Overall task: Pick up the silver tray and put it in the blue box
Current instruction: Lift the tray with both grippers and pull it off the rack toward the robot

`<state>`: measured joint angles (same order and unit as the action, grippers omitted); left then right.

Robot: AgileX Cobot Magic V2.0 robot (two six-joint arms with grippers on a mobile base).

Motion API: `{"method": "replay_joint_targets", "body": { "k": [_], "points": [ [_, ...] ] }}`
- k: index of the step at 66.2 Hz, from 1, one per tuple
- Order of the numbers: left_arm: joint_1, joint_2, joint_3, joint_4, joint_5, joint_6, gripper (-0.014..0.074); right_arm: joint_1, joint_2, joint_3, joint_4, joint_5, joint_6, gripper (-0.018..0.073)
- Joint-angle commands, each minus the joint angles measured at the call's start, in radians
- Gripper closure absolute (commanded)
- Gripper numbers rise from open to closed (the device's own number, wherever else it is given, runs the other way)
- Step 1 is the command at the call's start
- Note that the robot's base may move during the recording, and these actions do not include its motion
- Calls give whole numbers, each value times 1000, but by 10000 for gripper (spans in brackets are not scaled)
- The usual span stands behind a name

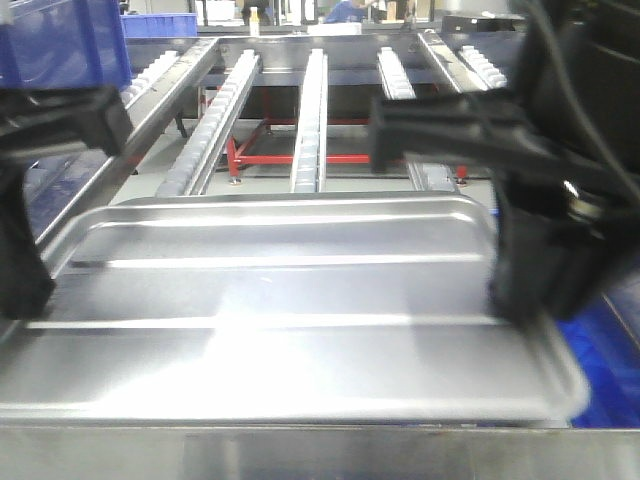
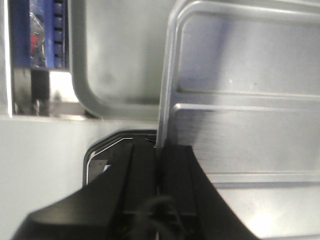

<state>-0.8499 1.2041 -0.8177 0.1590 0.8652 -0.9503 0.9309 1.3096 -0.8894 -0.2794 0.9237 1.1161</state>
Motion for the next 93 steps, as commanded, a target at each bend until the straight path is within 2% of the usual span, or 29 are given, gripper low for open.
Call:
{"method": "replay_joint_targets", "body": {
  "k": [1,20,33,60,70,77,93],
  "points": [
    [-33,-34,-25,27,-11,-54,700,32,-41,-27,-65,-2,43,509],
    [-39,-27,-25,84,46,-56,700,32,-41,-27,-99,-6,44,509],
    [-39,-1,-25,84,51,-56,700,29,-41,-27,-93,-51,44,509],
    [-39,-1,-51,53,15,-56,700,28,-6,-27,-92,-39,60,509],
    [-85,-1,-56,50,20,-63,700,24,-26,-27,-103,-33,79,508],
    [-113,5,-56,63,18,-118,700,12,-44,-26,-120,-8,75,503],
    [-113,33,-79,72,18,-136,700,7,-65,-12,-125,7,3,503]
  ]
}}
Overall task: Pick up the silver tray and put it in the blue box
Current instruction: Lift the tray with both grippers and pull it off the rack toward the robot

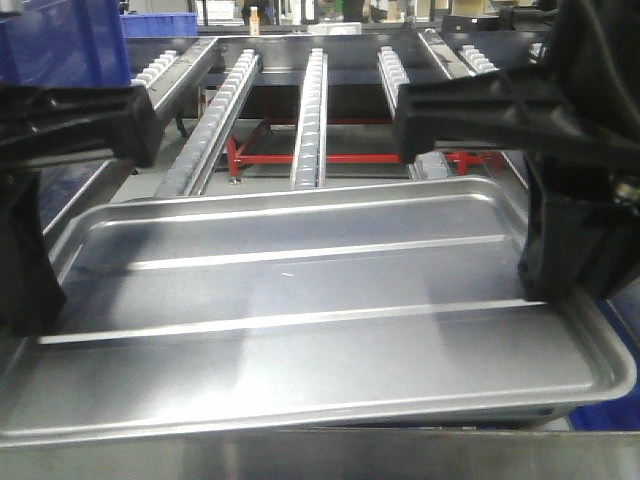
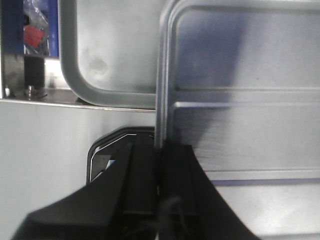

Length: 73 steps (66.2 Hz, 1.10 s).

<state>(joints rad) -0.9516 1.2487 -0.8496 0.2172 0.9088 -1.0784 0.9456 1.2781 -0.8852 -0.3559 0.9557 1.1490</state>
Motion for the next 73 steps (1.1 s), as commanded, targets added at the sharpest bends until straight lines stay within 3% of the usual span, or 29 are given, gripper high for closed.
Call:
{"method": "replay_joint_targets", "body": {
  "k": [1,10,22,35,73],
  "points": [
    [-11,-11,-55,17,-23,-8,700,-7,-33,-10,-47,-25,-29,503],
    [-11,6,-93,54,0,-8,700,-8,-34,20,-25,-72,-30,503],
    [-11,9,-95,48,-2,-6,700,-15,-34,20,13,-129,-31,503],
    [-11,9,-95,48,-2,-2,700,-59,-34,20,30,-124,-49,503],
    [-11,9,-95,54,5,-2,700,-58,-34,20,40,-97,-49,503]
  ]
}}
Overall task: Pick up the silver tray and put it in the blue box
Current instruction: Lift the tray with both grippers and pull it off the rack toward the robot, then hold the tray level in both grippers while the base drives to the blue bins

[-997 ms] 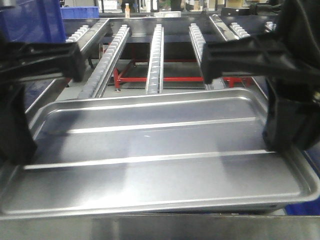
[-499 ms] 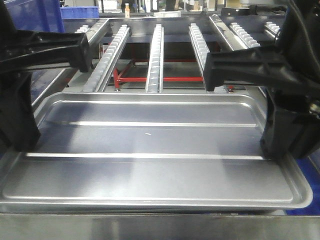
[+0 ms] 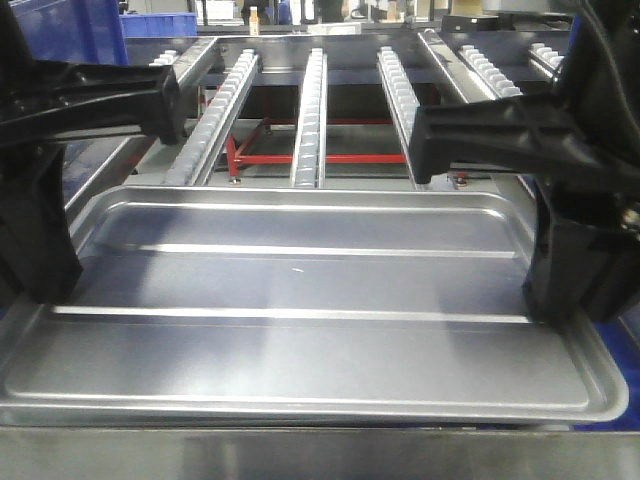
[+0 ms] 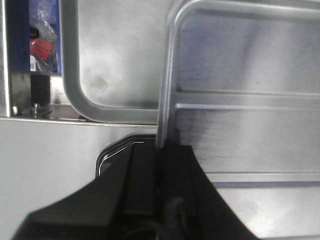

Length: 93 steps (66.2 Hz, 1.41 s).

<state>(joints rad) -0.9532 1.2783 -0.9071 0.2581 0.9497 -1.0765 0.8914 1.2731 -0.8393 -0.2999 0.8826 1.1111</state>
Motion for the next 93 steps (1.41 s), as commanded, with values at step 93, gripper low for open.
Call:
{"method": "replay_joint_targets", "body": {
  "k": [93],
  "points": [
    [-10,-16,-37,13,-41,-4,700,-5,-28,-26,-18,-8,-11,503]
  ]
}}
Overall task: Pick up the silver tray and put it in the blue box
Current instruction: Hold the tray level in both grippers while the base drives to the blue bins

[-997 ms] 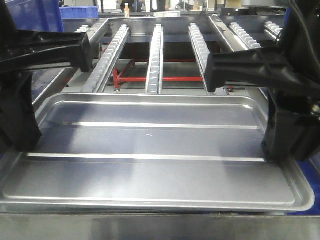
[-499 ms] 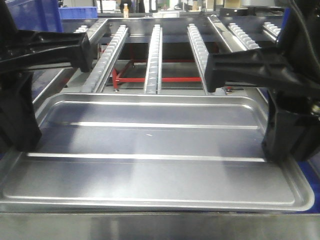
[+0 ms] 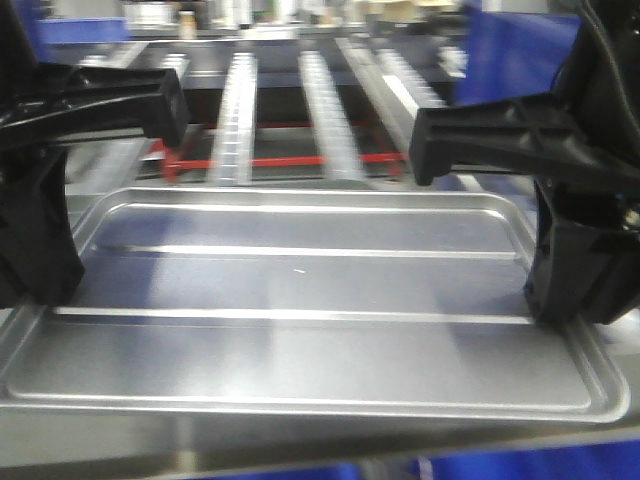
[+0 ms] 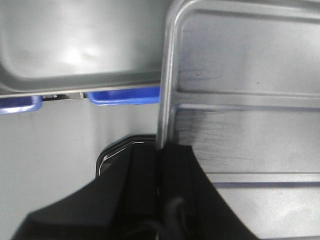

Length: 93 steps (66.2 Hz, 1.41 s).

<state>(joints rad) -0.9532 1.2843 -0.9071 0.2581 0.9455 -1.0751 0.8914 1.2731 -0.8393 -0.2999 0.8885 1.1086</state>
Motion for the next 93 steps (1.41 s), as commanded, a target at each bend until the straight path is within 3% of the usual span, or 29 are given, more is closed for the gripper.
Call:
{"method": "replay_joint_targets", "body": {
  "k": [1,93],
  "points": [
    [-10,-22,-37,13,-37,-5,700,-5,-28,-26,-18,-12,-8,503],
    [-10,-22,-37,11,-37,-5,700,-5,-28,-26,-18,72,-8,503]
  ]
}}
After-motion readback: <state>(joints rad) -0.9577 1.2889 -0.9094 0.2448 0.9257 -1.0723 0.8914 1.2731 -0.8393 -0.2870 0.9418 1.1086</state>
